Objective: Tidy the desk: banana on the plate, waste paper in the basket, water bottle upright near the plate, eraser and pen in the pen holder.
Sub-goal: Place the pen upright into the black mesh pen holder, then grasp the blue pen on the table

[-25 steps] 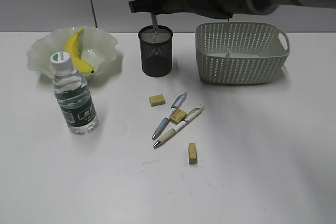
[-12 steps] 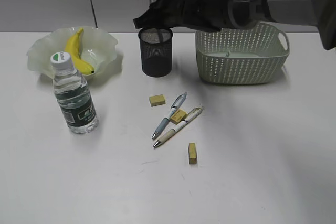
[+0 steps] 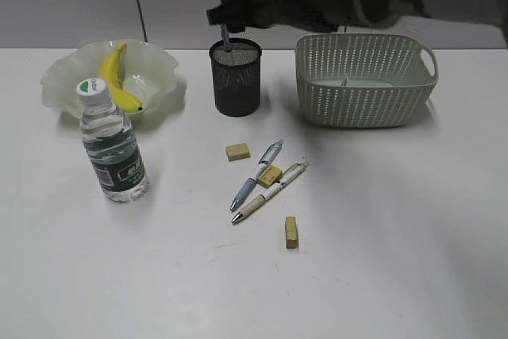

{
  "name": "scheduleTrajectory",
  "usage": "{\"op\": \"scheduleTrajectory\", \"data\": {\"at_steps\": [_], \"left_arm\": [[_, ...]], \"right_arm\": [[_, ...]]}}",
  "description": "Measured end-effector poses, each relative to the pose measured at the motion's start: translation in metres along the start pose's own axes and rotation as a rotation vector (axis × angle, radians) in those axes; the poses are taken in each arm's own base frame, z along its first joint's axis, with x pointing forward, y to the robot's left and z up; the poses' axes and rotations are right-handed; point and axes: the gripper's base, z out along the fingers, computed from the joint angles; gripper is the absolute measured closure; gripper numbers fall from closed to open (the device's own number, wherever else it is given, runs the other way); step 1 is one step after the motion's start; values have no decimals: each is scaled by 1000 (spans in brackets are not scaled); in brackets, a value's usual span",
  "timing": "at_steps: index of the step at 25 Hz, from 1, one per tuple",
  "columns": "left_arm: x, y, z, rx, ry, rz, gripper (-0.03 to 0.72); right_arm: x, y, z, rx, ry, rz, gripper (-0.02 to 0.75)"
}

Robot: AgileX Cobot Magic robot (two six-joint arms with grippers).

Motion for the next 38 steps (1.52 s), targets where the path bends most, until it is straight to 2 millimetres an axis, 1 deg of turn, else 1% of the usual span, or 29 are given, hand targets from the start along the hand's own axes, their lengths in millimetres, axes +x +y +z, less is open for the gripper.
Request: {"op": "scheduleTrajectory", "data": {"at_steps": [3, 6, 8, 11, 15, 16, 19, 21, 22, 23, 26, 30, 32, 36, 38], "left_arm": [[0, 0, 0, 0, 0, 0, 258], [0, 0, 0, 0, 0, 0, 258], [0, 0, 0, 0, 0, 0, 258], [0, 0, 0, 0, 0, 0, 258], [0, 0, 0, 0, 0, 0, 258], [0, 0, 0, 0, 0, 0, 258], [0, 0, 0, 0, 0, 0, 258], [0, 0, 0, 0, 0, 0, 258], [0, 0, 0, 0, 0, 0, 258], [0, 0, 0, 0, 0, 0, 258], [0, 0, 0, 0, 0, 0, 260], [0, 0, 0, 0, 0, 0, 260], [0, 0, 0, 0, 0, 0, 260], [0, 0, 0, 0, 0, 0, 261], [0, 0, 0, 0, 0, 0, 261]], "right_arm": [[-30, -8, -29, 62, -15, 31, 249], [-61, -7, -66, 69, -10, -19, 251], [-76, -8, -93, 67, 33, -66, 251], [-84, -13, -131, 77, 179, -81, 260], [-78, -22, -177, 74, 346, -135, 283], [-70, -24, -185, 75, 386, -145, 290], [-46, -30, -218, 60, 453, -146, 321], [-25, -36, -246, 44, 477, -139, 353], [-18, -39, -262, 38, 471, -136, 370], [-4, -43, -274, 36, 489, -136, 384], [31, -54, -319, 33, 495, -137, 420], [78, -69, -375, 30, 466, -133, 451], [102, -76, -404, 25, 425, -115, 461], [139, -85, -446, -12, 360, -109, 476], [151, -86, -468, -64, 258, -105, 480]]}}
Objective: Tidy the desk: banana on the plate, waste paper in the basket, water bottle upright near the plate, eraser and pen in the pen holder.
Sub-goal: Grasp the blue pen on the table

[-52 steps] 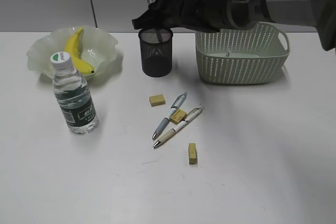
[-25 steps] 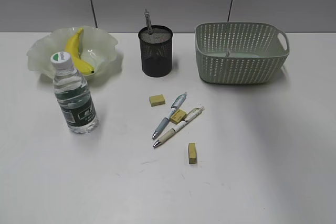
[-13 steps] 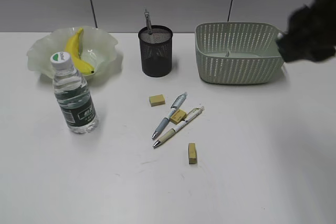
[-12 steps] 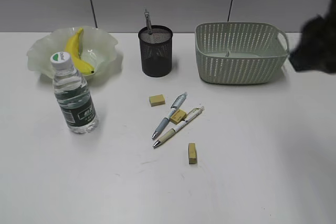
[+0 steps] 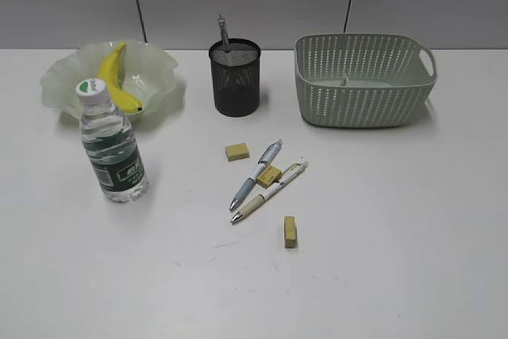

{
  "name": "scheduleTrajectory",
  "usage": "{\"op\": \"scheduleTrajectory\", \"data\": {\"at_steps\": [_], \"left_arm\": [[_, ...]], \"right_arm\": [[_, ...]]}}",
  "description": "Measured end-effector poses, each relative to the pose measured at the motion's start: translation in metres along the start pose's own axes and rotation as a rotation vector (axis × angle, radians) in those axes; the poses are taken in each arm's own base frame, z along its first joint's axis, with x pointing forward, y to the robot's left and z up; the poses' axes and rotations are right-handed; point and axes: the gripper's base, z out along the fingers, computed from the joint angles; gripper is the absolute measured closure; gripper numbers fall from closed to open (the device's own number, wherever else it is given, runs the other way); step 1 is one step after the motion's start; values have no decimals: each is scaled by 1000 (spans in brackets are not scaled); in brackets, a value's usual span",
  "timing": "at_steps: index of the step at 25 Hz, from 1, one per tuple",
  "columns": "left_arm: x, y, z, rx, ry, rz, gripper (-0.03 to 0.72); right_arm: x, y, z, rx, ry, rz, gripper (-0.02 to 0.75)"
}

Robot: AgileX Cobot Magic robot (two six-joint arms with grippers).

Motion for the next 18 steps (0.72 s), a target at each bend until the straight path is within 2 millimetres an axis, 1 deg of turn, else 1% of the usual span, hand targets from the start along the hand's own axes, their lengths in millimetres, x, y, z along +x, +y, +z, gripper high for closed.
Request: {"op": "scheduleTrajectory", "data": {"at_steps": [2, 4, 6, 9, 13, 16, 18], "left_arm": [[-1, 0, 2, -1, 16, 0, 263], [-5, -1, 10, 2, 61, -4, 265], [-12, -4, 20, 12, 125, -8, 265], [-34, -12, 43, 74, 187, -23, 265], [-69, -24, 90, 156, 254, -46, 265], [-91, -31, 137, 199, 330, -24, 265], [-100, -35, 173, 223, 397, -4, 267]], "right_arm": [[12, 3, -16, -54, -117, -25, 481], [25, 5, -30, -92, -230, -36, 482], [32, 4, -36, -98, -282, -40, 482], [33, 4, -35, -90, -295, -44, 482], [33, 3, -34, -83, -297, -52, 482], [33, 3, -34, -83, -298, -52, 482], [32, 3, -34, -83, -299, -52, 482]]}}
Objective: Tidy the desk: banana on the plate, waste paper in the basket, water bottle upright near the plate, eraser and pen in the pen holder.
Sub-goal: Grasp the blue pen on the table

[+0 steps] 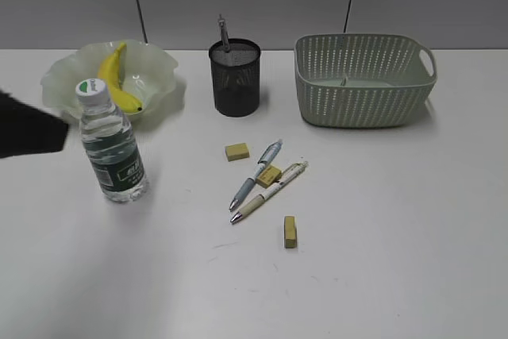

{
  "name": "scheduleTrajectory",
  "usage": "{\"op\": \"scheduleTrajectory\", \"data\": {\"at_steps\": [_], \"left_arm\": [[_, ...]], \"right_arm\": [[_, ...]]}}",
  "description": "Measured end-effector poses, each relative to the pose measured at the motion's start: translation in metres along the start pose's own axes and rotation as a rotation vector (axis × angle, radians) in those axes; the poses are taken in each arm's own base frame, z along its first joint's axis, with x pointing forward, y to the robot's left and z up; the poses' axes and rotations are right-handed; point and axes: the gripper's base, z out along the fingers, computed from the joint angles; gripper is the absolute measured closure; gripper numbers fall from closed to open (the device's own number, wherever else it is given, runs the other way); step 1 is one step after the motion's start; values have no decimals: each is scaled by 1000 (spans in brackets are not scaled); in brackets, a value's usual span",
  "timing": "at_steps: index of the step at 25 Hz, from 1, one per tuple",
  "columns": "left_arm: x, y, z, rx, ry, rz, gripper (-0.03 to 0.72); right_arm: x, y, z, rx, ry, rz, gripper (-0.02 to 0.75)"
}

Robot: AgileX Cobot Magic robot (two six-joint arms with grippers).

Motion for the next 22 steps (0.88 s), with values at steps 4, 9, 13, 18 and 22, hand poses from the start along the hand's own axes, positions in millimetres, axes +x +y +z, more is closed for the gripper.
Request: {"op": "scheduleTrajectory", "data": {"at_steps": [4, 9, 13, 18, 22], "left_arm": [[-36, -3, 49, 26, 99, 60, 267], [-64, -22, 113, 62, 204, 147, 267], [-72, -29, 165, 63, 282, 131, 267], [-74, -31, 214, 23, 359, 108, 268], [-70, -28, 243, -31, 436, 104, 268]], "right_arm": [[0, 0, 0, 2, -1, -3, 482], [0, 0, 0, 2, -2, -3, 482], [0, 0, 0, 3, -2, -4, 482], [0, 0, 0, 3, -2, -4, 482], [0, 0, 0, 3, -2, -4, 482]]}}
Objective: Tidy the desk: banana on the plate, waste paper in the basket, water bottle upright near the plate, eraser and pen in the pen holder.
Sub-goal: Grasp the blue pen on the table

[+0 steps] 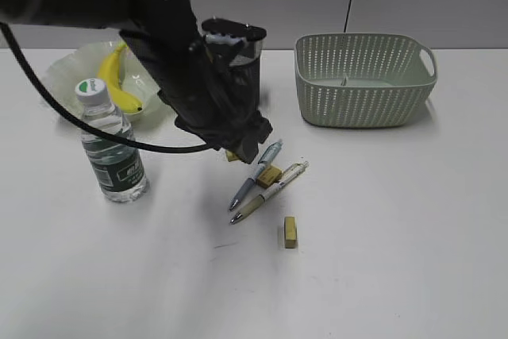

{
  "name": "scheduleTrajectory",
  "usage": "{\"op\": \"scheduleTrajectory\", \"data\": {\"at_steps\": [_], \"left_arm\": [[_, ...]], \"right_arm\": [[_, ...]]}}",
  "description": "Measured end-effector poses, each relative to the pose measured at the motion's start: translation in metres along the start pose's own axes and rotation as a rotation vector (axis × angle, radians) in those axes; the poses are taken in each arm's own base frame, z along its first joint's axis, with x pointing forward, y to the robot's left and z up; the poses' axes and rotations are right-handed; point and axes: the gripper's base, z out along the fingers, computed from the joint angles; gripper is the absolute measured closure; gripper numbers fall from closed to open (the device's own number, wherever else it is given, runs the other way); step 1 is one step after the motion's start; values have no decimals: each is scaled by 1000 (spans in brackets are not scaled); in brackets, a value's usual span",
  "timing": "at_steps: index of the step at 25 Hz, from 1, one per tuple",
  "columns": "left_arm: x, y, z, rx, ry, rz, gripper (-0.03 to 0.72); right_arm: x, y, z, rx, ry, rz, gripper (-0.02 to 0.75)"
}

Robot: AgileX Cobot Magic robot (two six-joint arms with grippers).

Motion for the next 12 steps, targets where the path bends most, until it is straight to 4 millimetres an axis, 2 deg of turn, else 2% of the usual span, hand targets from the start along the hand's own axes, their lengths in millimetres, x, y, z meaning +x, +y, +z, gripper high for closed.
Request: {"op": "scheduleTrajectory", "data": {"at_steps": [7, 12], "left_arm": [[3, 2, 43, -9, 112, -4, 268], [4, 4, 57, -14, 117, -5, 268]], "right_arm": [[0, 0, 0, 0, 0, 0, 482], [0, 0, 0, 0, -1, 0, 482]]}}
